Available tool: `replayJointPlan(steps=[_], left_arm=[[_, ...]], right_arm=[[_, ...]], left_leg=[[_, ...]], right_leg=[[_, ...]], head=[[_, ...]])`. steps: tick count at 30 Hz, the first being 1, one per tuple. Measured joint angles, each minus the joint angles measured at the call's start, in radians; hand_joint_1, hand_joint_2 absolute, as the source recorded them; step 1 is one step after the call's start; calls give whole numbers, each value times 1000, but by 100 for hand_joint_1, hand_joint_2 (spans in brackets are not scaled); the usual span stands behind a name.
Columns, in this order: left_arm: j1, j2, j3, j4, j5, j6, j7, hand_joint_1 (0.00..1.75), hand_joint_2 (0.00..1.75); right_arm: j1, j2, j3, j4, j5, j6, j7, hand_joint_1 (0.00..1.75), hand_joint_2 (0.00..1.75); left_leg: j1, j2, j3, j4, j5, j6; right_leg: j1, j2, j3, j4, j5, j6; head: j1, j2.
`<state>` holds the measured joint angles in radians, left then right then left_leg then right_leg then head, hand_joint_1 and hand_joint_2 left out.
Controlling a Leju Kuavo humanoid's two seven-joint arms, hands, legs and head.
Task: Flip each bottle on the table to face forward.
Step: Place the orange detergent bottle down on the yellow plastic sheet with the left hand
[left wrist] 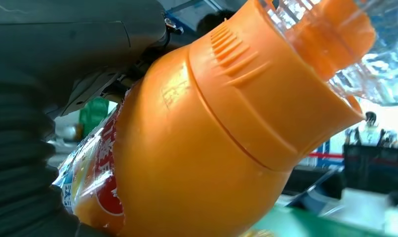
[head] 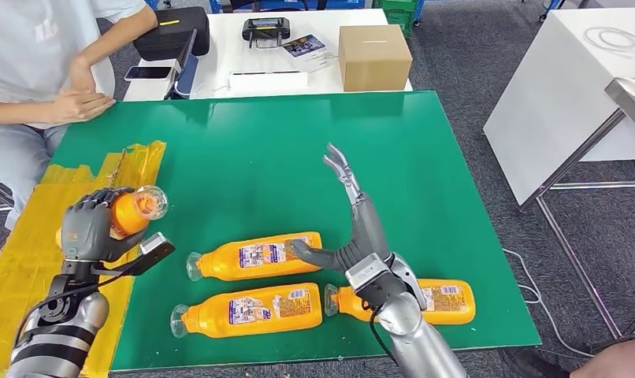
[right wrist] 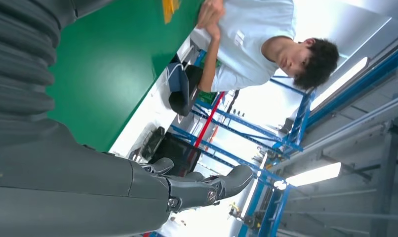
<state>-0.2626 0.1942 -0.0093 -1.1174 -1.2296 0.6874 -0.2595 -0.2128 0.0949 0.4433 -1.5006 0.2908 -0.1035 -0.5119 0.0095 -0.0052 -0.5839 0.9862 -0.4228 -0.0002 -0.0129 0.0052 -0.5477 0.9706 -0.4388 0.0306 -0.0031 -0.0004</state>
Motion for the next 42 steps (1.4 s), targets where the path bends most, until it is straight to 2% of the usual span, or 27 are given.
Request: replayJointPlan(steps=[7, 15, 16, 19, 20, 21, 26, 33, 42], left_arm=[[10, 37, 82, 91, -58, 8, 4, 175, 175], [1, 43, 150, 166, -110, 14, -27, 175, 175], [-2, 43, 152, 176, -116, 14, -35, 157, 175], [-3, 40, 153, 189, -146, 14, -68, 31, 175], [0, 36, 153, 188, -163, 14, -83, 5, 175], [6, 31, 153, 182, -184, 14, -97, 0, 175], [41, -1, 142, 131, -256, 14, -131, 0, 175], [54, -29, 132, 102, -266, 14, -146, 0, 175], [49, -49, 99, 109, -276, 14, -94, 0, 175]], right_arm=[[3, -12, -6, -5, -6, -1, -4, 0, 175], [3, -15, -6, -5, -11, 3, -5, 0, 175], [3, -15, -6, -5, -13, 5, -6, 0, 175], [1, -15, -1, -1, -15, 10, -6, 0, 175], [-1, -15, 4, 3, -15, 13, -6, 0, 175], [-5, -15, 9, 7, -15, 15, -7, 0, 175], [-24, -14, 39, 31, -18, 21, -11, 0, 175], [-34, -14, 60, 52, -22, 21, -14, 0, 175], [-43, -14, 73, 66, -23, 20, -15, 0, 175]], left_leg=[[0, 0, 0, 0, 0, 0], [0, 0, 0, 0, 0, 0], [0, 0, 0, 0, 0, 0], [0, 0, 0, 0, 0, 0], [0, 0, 0, 0, 0, 0], [0, 0, 0, 0, 0, 0], [0, -1, 0, 0, 0, 0], [-1, -1, 0, 0, 0, 0], [0, -1, 0, 0, 0, 0]], right_leg=[[0, 0, 0, 0, 0, 0], [0, 0, 1, 0, 0, 0], [0, 0, 1, 0, 0, 0], [0, 0, 1, 0, 0, 0], [0, 0, 1, 0, 0, 0], [0, 0, 0, 0, 0, 0], [-1, 0, 0, 0, 0, 0], [-1, 0, 0, 0, 0, 0], [-1, 0, 0, 0, 0, 0]], head=[[0, 0], [0, 0], [0, 0], [0, 0], [0, 0], [0, 0], [0, 0], [0, 0], [0, 0]])
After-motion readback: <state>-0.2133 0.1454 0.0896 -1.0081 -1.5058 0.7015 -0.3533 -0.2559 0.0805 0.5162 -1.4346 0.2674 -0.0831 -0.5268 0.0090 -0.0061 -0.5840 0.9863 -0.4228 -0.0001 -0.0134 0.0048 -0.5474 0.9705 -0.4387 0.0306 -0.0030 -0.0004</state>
